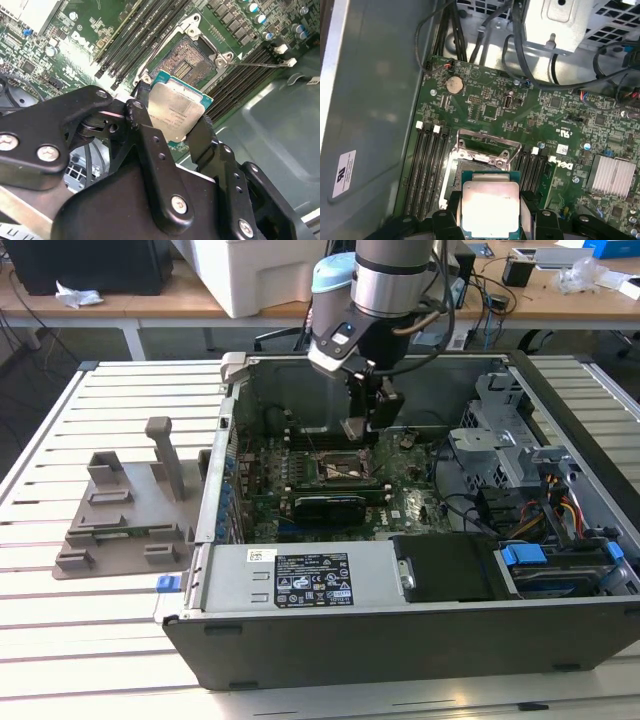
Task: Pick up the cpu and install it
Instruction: 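Place the cpu into insertion slot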
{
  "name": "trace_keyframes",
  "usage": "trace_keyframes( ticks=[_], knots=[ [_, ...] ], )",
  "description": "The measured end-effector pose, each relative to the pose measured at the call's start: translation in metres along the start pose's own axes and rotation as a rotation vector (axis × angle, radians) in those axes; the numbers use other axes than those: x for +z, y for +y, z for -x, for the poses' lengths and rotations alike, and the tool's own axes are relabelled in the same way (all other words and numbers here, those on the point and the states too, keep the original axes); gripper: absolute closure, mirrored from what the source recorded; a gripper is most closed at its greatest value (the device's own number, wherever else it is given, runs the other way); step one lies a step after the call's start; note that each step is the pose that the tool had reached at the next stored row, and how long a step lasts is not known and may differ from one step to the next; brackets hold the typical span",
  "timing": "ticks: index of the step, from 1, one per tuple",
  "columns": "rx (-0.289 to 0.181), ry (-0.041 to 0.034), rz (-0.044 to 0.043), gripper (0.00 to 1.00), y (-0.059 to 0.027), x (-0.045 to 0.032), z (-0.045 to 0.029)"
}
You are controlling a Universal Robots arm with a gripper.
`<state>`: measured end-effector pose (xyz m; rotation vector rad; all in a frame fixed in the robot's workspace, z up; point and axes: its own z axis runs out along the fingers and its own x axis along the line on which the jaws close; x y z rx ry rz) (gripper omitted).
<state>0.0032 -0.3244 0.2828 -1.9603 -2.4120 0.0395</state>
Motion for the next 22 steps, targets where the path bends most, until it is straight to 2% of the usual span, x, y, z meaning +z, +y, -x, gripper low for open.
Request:
trace_keyframes(
  ticks=[5,8,9,10,11,12,17,22],
  knots=[
    [0.061,0.0006,0.0001,0.45,0.0000,0.0000,0.0000],
    [0.104,-0.0060,-0.0010,0.45,0.0000,0.0000,0.0000],
    [0.107,-0.0062,-0.0010,0.45,0.0000,0.0000,0.0000],
    [0.108,-0.0071,0.0051,0.45,0.0000,0.0001,0.0000],
    [0.108,-0.0092,0.0182,0.45,0.0000,0.0002,0.0000],
    [0.108,-0.0101,0.0268,0.45,0.0000,0.0004,0.0000],
    [0.108,-0.0107,0.0294,0.45,-0.0001,0.0003,0.0000],
    [0.108,-0.0118,0.0292,0.45,-0.0093,0.0034,-0.0029]
  ],
)
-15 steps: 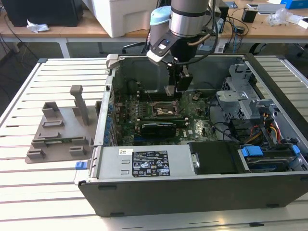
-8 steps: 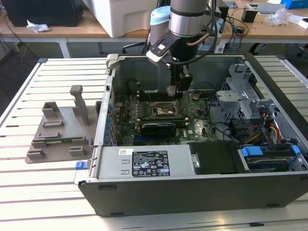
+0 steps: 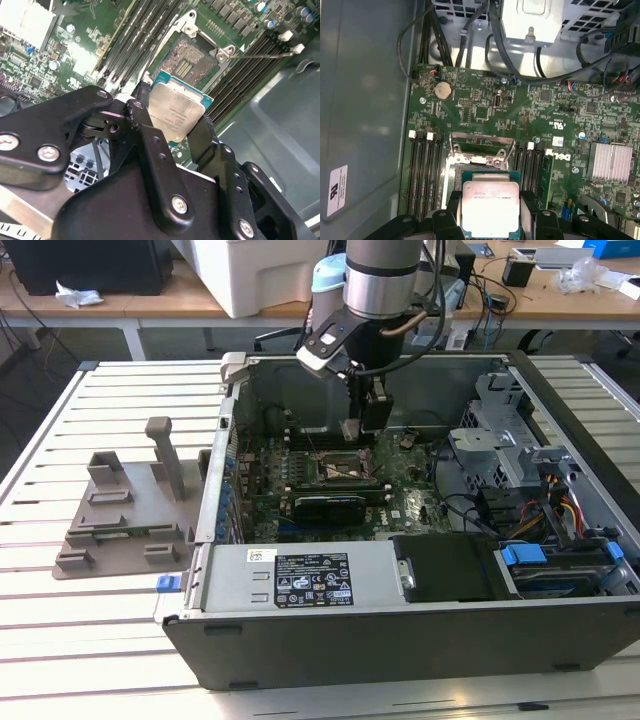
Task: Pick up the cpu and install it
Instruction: 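Place the cpu into insertion slot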
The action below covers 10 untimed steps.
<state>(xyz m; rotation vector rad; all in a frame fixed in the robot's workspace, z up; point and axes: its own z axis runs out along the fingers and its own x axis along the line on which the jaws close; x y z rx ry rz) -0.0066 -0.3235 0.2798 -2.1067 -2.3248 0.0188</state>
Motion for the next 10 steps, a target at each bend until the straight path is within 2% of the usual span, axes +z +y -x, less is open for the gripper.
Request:
trace_keyframes(
  ticks=[5,10],
  knots=[
    [0.000,-0.0005,0.0000,0.45,-0.0039,0.0022,-0.0004],
    [0.000,-0.0015,-0.0001,0.45,-0.0044,0.0101,-0.0010]
  ],
)
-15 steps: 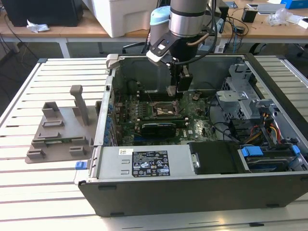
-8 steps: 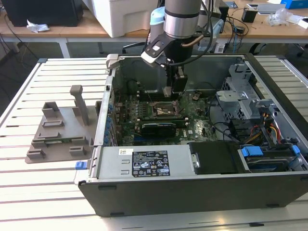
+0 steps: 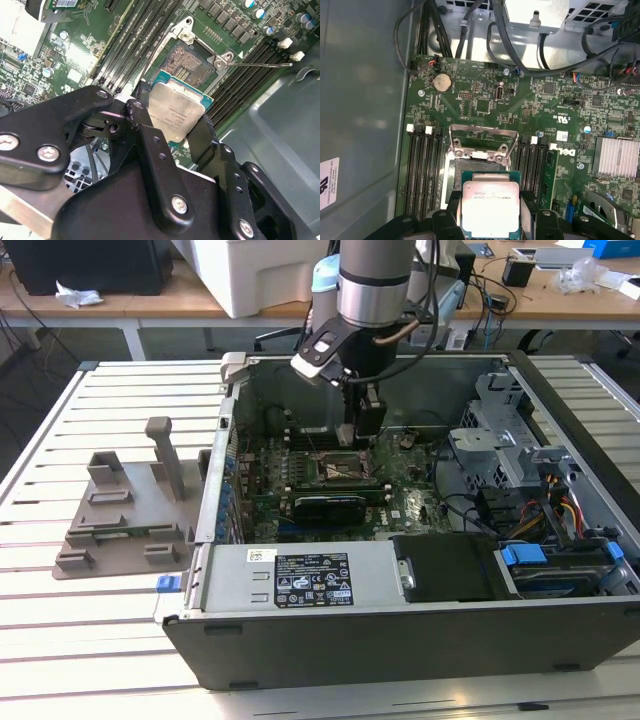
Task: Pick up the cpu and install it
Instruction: 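Place the cpu into insertion slot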
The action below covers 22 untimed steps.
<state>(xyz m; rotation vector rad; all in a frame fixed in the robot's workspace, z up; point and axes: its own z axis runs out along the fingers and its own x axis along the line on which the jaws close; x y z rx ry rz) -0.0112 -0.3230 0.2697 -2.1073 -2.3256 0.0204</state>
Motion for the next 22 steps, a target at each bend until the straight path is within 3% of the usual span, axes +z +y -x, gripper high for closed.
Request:
trace_keyframes(
  ticks=[7,14,19,22],
  knots=[
    [0.000,-0.0018,-0.0002,0.45,0.0000,0.0087,-0.0016],
    [0.003,-0.0034,-0.0004,0.45,-0.0022,0.0259,-0.0072],
    [0.048,-0.0035,-0.0008,0.45,-0.0071,0.0375,-0.0081],
    [0.050,-0.0035,-0.0009,0.45,-0.0099,0.0437,-0.0084]
  ],
)
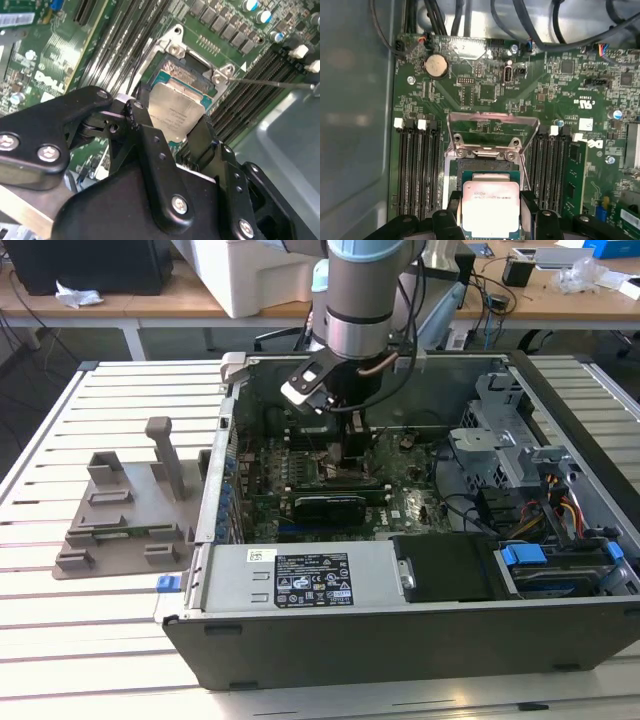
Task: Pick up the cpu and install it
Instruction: 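Place the cpu into insertion slot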
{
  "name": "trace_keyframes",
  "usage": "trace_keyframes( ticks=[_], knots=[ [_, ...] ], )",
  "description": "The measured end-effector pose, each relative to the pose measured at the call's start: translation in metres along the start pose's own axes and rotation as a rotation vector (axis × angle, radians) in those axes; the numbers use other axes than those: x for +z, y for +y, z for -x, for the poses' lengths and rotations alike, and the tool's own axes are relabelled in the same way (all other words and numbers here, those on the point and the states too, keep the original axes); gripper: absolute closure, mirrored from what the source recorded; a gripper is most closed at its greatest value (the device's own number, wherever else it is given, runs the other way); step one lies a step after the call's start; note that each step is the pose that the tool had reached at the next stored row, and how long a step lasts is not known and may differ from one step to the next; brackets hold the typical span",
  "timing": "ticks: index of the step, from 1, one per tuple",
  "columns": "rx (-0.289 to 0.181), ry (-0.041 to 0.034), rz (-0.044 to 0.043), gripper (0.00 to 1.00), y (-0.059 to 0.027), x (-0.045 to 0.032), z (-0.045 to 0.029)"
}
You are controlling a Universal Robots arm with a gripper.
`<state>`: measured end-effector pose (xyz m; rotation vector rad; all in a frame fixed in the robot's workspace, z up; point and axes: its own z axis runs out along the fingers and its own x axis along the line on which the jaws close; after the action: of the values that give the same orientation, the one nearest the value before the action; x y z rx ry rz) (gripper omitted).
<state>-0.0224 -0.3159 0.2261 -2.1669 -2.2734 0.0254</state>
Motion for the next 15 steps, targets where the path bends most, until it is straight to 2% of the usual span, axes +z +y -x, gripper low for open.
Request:
trace_keyframes(
  ticks=[7,15],
  knots=[
    [0.012,0.0002,-0.0001,0.45,-0.0004,0.0154,-0.0002],
    [0.012,-0.0001,-0.0002,0.45,-0.0008,0.0226,-0.0003]
  ],
)
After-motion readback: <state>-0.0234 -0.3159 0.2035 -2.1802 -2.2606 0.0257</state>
